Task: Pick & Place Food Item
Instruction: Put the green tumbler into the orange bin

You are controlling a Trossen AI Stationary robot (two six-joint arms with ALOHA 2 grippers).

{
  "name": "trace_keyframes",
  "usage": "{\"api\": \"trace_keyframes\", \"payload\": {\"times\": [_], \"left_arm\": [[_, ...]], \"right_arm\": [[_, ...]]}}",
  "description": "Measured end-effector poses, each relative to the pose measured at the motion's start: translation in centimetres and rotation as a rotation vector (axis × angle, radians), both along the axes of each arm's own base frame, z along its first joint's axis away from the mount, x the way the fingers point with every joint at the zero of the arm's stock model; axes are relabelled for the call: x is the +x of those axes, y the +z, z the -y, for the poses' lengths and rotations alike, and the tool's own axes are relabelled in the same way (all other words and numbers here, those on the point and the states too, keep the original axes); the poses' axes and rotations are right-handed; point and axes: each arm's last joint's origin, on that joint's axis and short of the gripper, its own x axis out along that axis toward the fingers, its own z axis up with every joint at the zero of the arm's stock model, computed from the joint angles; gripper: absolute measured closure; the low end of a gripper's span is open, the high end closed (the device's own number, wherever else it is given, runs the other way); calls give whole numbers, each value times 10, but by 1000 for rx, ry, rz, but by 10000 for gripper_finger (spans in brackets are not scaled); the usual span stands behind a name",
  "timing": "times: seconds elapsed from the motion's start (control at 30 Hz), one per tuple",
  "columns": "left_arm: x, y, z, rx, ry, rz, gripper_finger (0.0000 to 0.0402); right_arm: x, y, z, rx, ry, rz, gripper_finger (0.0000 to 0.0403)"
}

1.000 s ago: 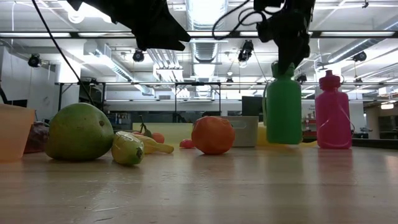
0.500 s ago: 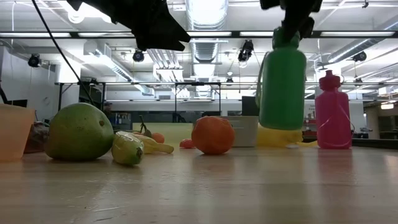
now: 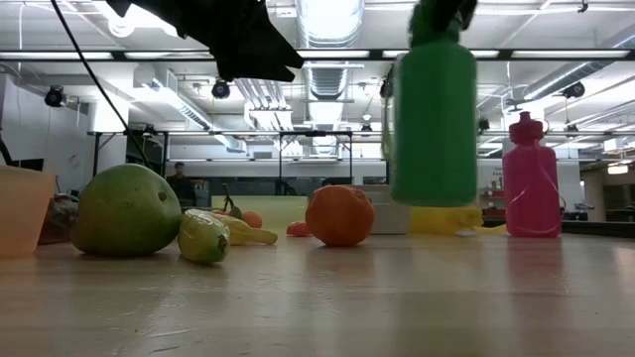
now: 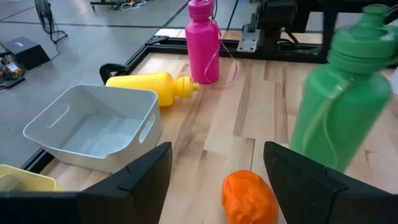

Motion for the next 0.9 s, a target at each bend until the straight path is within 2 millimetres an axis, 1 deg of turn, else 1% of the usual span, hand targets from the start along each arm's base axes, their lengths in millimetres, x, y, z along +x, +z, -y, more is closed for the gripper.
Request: {"api": "trace_keyframes", "payload": {"times": [0.13,0.27,0.37,0.5,0.63,0.77,0.9], "left_arm": [[0,0,0,1,0,-3,145],[0,0,0,1,0,-4,145],[0,0,0,0,0,-4,145],[0,-1,0,1,0,-6,145],[-1,-1,0,1,0,-14,145],[-1,-1,0,2,0,-18,145],[-1,-2,0,2,0,-22,145]], "right_arm": [[22,9,-10,50,60,6,190],[40,20,-21,70,98,30,191],[53,21,-29,71,112,31,191],[70,18,-42,70,125,19,191],[85,11,-50,72,110,-2,191],[89,-1,-53,100,68,-27,191],[91,-2,-58,121,70,-1,191]]}}
